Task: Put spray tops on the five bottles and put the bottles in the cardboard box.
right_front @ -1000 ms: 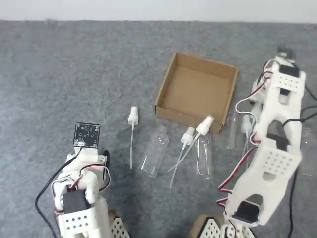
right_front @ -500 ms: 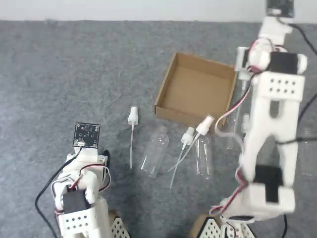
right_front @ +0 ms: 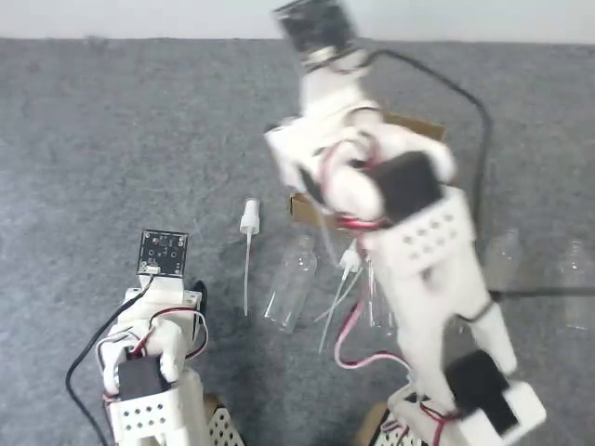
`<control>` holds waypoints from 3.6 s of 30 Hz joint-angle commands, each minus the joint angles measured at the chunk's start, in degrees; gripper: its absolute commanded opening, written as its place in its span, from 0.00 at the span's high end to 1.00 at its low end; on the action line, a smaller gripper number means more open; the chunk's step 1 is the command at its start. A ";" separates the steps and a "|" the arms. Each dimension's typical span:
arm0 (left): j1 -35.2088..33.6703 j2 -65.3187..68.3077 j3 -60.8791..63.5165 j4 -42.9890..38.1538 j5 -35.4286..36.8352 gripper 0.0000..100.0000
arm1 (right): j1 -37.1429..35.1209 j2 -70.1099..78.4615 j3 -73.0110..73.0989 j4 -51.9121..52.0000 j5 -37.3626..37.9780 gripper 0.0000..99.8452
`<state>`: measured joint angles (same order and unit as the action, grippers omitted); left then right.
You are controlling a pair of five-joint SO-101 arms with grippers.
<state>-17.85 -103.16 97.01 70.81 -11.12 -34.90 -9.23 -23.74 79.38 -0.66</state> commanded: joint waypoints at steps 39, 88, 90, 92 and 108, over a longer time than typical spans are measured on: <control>-0.26 -1.23 -0.48 -0.88 -0.35 0.82 | -3.74 41.71 -3.87 -11.82 -24.70 0.76; -0.26 -1.23 -0.48 -0.88 -0.35 0.82 | 49.89 22.02 10.02 9.19 14.33 0.75; -0.26 -1.23 -0.48 -0.88 -0.35 0.82 | 49.45 22.02 14.68 5.32 14.24 0.75; -0.26 -1.23 -0.48 -0.88 -0.35 0.82 | 48.92 21.93 18.02 2.24 13.54 0.75; -0.26 -1.23 -0.48 -0.88 -0.35 0.82 | 53.32 22.11 27.60 -9.10 12.92 0.75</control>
<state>-17.85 -103.16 97.01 70.81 -11.12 16.62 17.14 3.52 72.26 13.14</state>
